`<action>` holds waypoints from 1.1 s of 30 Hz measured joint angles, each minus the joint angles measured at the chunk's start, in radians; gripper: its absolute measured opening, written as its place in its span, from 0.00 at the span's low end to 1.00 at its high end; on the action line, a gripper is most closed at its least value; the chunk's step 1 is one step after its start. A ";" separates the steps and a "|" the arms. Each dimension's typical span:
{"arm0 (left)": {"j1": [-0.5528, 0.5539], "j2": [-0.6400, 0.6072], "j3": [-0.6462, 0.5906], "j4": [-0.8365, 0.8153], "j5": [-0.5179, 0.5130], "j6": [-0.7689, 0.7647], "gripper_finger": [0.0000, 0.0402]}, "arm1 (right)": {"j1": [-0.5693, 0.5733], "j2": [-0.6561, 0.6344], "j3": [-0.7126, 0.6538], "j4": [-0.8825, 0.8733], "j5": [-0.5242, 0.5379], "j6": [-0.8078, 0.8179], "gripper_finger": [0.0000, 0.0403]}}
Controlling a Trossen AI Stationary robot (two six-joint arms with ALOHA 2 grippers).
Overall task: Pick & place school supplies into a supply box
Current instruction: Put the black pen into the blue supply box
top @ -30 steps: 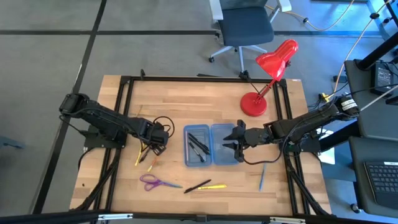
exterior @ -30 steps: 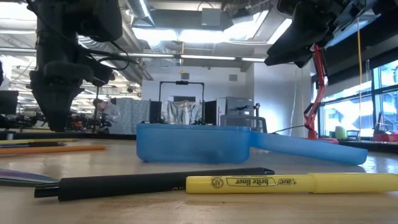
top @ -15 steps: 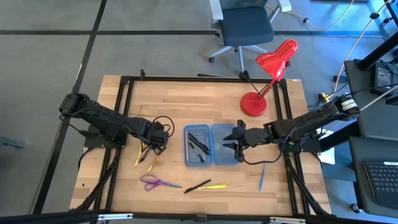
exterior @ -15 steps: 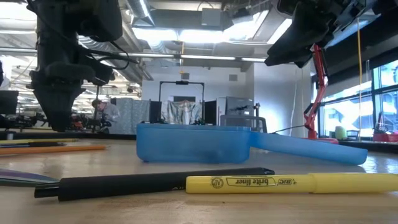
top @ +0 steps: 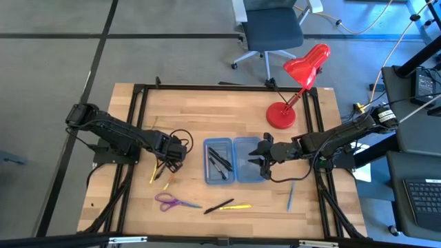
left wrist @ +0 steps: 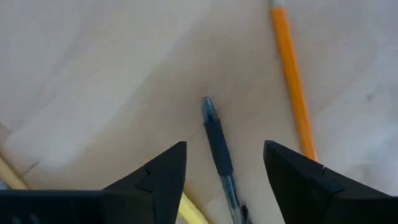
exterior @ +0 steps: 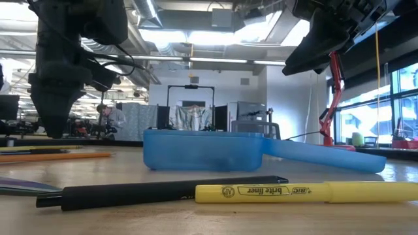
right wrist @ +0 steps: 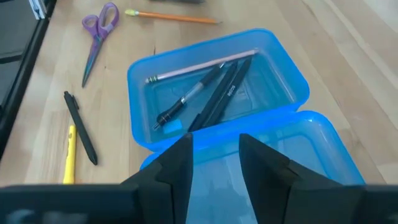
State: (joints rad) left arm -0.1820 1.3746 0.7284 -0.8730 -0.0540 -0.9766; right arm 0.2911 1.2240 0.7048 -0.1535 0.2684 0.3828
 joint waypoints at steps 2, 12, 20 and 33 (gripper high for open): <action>-0.002 0.000 0.000 0.015 0.020 -0.003 0.53 | 0.000 0.000 0.000 0.000 0.000 0.000 0.33; -0.007 0.000 0.000 0.013 0.020 -0.106 0.50 | 0.000 0.000 0.000 0.000 0.000 0.000 0.33; -0.007 0.057 0.000 0.009 0.021 -0.128 0.44 | 0.000 0.000 0.000 0.000 0.000 0.001 0.33; -0.004 0.182 0.003 0.032 0.068 -0.101 0.36 | 0.000 0.000 0.000 0.000 0.000 0.001 0.33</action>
State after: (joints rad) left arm -0.1860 1.5569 0.7315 -0.8413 0.0138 -1.0779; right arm 0.2913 1.2240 0.7048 -0.1532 0.2684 0.3836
